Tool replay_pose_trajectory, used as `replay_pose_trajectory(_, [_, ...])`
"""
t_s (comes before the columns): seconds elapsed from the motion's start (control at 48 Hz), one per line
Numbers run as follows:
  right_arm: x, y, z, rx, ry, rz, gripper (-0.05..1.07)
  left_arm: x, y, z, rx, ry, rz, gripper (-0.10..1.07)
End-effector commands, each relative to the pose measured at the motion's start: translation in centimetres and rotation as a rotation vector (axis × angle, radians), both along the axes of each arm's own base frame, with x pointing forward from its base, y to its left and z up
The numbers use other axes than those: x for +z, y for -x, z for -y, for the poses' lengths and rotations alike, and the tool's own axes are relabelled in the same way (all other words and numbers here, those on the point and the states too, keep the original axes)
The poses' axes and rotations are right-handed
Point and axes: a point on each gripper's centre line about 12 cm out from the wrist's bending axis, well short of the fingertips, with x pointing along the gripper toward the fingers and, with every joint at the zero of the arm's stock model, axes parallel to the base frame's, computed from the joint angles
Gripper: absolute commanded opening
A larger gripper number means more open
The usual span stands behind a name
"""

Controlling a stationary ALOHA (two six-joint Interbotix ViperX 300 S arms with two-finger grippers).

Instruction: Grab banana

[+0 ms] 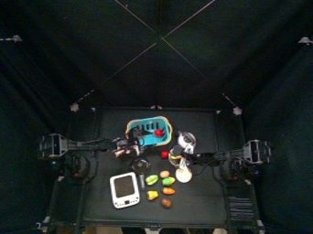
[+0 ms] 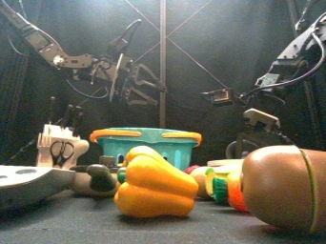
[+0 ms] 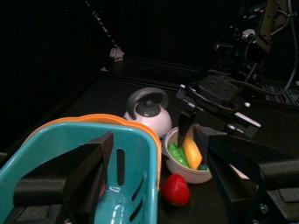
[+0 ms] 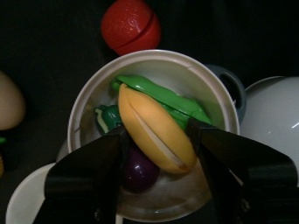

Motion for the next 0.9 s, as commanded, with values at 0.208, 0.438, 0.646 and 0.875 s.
replay_pose_trajectory(0.208, [3.0,-0.5,-0.6,0.013,0.007,0.096,0.62,0.8,-0.1,-0.2,0.005,-0.006,0.029,1.03])
replay_pose_trajectory(0.438, [5.5,0.1,-0.5,0.009,0.021,0.171,0.61,0.8,-0.1,-0.2,0.005,-0.005,0.026,1.03])
replay_pose_trajectory(0.646, [6.4,0.4,-0.5,0.005,0.024,0.201,0.61,0.7,-0.2,-0.2,0.005,-0.004,0.024,1.03])
replay_pose_trajectory(0.875, [6.4,0.3,-0.5,0.005,0.022,0.203,0.61,0.6,-0.2,-0.1,0.002,-0.004,0.023,1.03])
